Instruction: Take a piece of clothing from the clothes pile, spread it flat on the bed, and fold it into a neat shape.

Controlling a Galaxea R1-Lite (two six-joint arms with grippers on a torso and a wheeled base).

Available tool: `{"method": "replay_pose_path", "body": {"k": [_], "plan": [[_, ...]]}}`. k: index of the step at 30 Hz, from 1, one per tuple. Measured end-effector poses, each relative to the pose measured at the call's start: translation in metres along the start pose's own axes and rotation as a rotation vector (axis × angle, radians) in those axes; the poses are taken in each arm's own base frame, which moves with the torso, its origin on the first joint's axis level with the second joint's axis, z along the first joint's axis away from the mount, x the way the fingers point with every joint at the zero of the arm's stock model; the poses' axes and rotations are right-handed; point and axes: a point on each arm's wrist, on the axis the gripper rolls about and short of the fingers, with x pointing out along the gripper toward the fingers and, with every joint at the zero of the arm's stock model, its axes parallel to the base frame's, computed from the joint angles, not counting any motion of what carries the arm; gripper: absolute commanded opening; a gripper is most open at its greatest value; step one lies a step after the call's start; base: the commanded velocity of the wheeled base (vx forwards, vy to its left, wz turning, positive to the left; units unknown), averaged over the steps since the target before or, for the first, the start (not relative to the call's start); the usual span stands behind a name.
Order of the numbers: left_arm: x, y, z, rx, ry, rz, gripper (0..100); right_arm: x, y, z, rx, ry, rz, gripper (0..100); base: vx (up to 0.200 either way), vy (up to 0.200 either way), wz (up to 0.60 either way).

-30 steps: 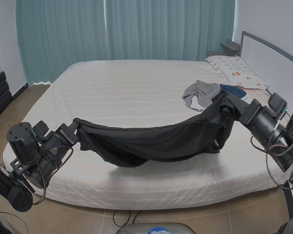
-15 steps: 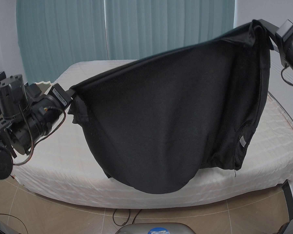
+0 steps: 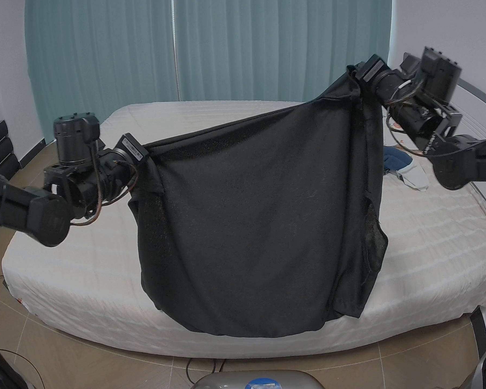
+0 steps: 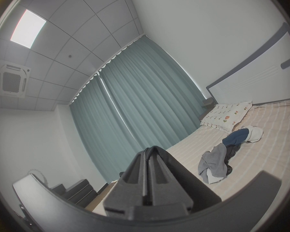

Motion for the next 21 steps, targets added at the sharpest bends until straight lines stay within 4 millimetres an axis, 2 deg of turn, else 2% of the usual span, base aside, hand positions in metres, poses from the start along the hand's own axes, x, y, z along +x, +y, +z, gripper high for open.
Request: {"method": "replay_pose_path", "body": {"k": [5, 8, 15, 21], "plan": [[0.046, 0.017, -0.016, -0.005, 0.035, 0.045, 0, 0.036, -0.025, -0.046, -0.011, 0.033, -0.045, 0, 0.200, 0.000, 0.00], [0.073, 0.029, -0.029, -0.012, 0.048, 0.076, 0, 0.052, -0.043, -0.077, -0.016, 0.061, -0.076, 0, 0.000, 0.000, 0.00], [0.127, 0.056, -0.057, -0.028, 0.041, 0.114, 0, 0.073, -0.086, -0.145, -0.030, 0.125, -0.148, 0, 0.000, 0.000, 0.00], [0.160, 0.078, -0.084, -0.040, 0.047, 0.130, 0, 0.088, -0.121, -0.192, -0.040, 0.110, -0.220, 0, 0.000, 0.000, 0.00]]}}
